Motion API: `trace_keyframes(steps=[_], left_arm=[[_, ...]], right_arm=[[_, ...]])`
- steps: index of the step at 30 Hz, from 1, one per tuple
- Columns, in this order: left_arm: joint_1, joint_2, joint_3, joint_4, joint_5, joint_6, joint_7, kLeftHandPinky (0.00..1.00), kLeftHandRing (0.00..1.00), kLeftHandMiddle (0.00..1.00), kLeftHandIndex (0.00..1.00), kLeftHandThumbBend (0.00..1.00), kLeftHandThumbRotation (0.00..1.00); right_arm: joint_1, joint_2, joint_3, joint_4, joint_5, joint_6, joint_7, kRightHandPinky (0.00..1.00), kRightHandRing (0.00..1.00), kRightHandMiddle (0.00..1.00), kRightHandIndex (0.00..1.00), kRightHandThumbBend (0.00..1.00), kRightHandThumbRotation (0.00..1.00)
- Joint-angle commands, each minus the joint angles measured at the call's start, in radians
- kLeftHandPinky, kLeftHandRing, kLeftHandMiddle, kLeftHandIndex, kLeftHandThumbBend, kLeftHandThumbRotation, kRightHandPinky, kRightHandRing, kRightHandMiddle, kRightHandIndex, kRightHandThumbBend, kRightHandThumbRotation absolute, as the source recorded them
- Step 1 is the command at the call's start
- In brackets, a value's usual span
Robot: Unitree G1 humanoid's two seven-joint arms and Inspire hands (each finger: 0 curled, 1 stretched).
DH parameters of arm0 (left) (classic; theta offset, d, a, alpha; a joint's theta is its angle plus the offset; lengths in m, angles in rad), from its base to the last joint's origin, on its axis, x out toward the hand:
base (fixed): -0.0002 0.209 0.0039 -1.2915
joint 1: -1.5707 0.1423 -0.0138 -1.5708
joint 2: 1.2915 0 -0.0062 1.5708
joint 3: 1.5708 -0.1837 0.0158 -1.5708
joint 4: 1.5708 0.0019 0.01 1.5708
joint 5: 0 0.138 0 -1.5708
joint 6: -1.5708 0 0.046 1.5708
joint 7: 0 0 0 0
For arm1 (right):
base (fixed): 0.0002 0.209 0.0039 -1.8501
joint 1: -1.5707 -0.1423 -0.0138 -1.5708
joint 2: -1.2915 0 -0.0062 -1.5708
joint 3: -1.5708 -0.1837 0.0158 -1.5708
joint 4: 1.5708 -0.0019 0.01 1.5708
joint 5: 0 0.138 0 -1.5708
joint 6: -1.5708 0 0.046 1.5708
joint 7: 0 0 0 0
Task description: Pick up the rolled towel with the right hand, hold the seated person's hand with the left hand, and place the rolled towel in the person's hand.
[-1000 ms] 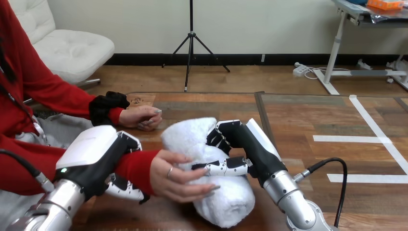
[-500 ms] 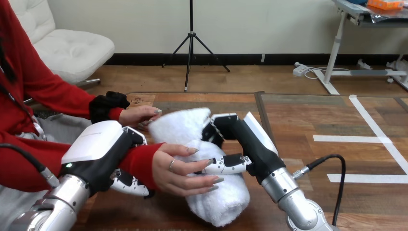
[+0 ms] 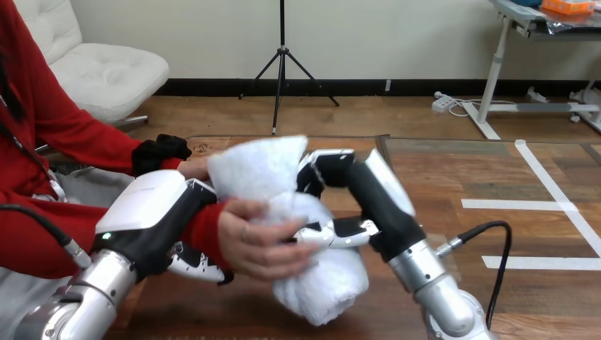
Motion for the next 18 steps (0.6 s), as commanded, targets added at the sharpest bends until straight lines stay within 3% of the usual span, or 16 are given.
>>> trace_keyframes(steps=[1,9,18], left_arm=[[-0.124,-0.028,-0.025,-0.041,-0.022,-0.071,0.017,0.23,0.27,0.33,0.35,0.89,0.00],[-0.125,-0.026,-0.022,-0.035,-0.025,-0.080,0.013,0.22,0.27,0.33,0.35,0.89,0.00],[-0.124,-0.023,-0.018,-0.036,-0.029,-0.080,0.005,0.22,0.27,0.34,0.35,0.89,0.00]], right_arm=[[-0.017,0.006,-0.014,-0.125,0.089,-0.070,0.039,0.27,0.33,0.41,0.40,0.73,0.00],[0.023,0.014,-0.010,-0.215,0.185,-0.063,0.101,0.26,0.31,0.40,0.40,0.74,0.00],[0.064,0.014,-0.005,-0.329,0.239,-0.050,0.132,0.24,0.30,0.40,0.39,0.74,0.00]])
